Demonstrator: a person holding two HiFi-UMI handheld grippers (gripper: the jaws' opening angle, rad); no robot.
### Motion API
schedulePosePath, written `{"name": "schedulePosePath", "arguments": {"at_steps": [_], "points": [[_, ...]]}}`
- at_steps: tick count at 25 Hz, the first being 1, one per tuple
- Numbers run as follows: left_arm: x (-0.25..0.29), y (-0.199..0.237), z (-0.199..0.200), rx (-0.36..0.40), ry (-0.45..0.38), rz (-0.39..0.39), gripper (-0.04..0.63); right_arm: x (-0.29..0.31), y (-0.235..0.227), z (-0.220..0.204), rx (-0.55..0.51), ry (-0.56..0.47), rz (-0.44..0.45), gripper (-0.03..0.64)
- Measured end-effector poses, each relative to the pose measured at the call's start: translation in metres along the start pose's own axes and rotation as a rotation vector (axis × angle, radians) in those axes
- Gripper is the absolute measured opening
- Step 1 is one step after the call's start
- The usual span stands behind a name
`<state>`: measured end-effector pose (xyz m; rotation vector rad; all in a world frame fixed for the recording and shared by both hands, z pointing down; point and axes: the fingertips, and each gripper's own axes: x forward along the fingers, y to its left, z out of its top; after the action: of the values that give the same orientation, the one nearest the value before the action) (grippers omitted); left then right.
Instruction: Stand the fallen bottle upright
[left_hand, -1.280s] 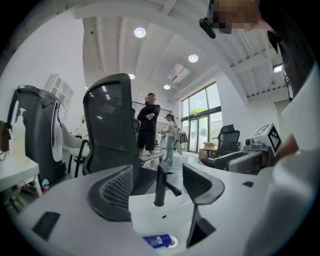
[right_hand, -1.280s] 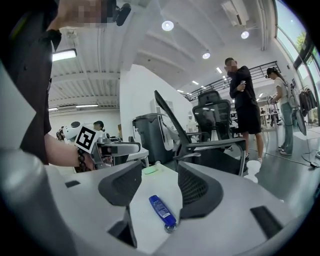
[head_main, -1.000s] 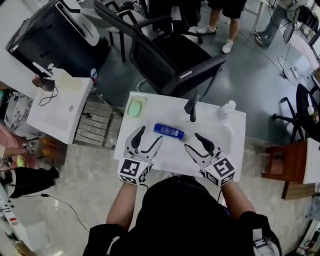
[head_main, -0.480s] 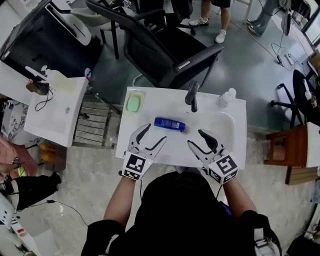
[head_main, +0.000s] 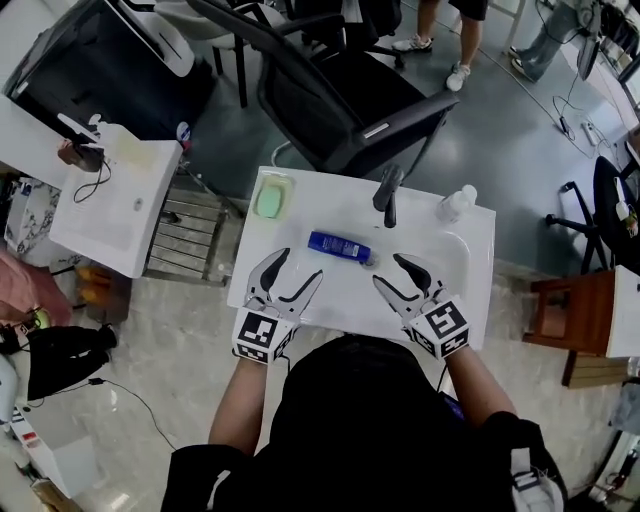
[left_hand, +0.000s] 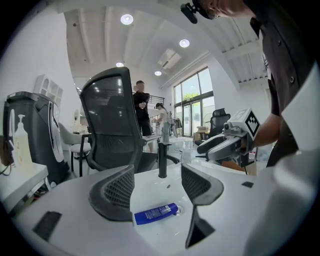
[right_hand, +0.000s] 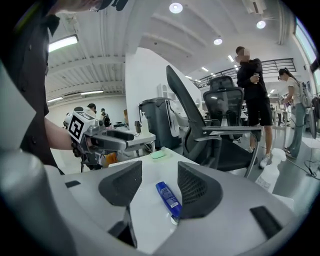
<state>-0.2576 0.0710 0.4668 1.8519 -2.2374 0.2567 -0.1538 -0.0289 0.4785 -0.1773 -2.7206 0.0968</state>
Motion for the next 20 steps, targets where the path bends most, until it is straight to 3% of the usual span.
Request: {"name": "schedulePosePath", "arguments": {"at_steps": [5,11,20], "points": [[-0.007,0.005,0.008,-0.030,-0.017,0.091,0.307,0.023,-0.001,0.002,-0.085,0.034,0.105,0.236],[-0.017,0.000,0.005,-0.070,-0.034,0.161,0.307,0.037,-0.005,-0.010,-0.101,0.048,0.175,0.236],[-0.028,0.012,-0.003,-0.100,-0.043,0.160,0.307,0.068,0.009,-0.023,-0.133,0.091,0.198,0.236]]}}
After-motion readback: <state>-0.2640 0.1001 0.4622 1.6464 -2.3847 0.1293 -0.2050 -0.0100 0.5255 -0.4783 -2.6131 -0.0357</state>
